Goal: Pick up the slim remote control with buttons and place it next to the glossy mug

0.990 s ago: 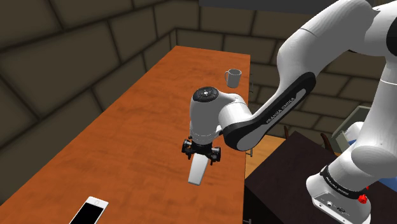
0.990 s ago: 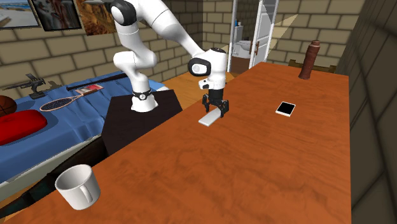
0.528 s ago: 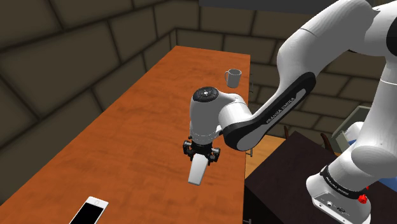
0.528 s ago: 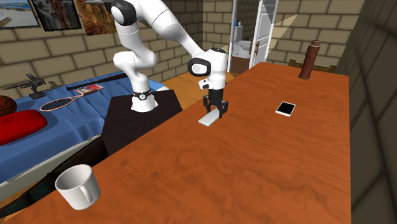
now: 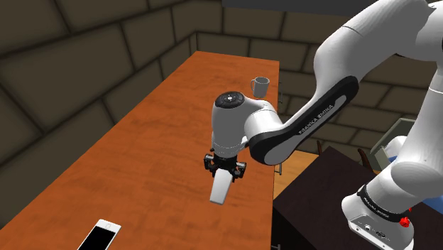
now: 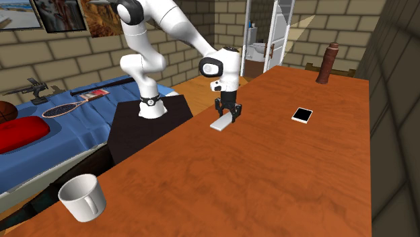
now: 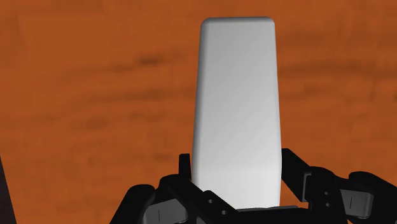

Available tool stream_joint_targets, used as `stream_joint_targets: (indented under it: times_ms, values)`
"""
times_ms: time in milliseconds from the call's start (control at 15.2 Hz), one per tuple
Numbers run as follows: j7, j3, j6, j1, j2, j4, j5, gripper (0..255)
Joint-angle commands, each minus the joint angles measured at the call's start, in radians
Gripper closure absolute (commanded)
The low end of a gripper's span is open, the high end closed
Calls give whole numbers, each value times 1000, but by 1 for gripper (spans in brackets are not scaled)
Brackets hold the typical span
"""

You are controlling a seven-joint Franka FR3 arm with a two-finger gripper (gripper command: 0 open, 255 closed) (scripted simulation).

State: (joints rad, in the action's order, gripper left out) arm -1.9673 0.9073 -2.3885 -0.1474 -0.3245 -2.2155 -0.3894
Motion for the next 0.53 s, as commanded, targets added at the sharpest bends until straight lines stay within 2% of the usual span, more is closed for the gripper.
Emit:
stream_joint_targets:
  times_ms: [0, 462]
  values:
    - [20, 22, 18, -18, 25, 2, 31, 255]
    - [94, 86, 86, -75, 113, 21, 139, 255]
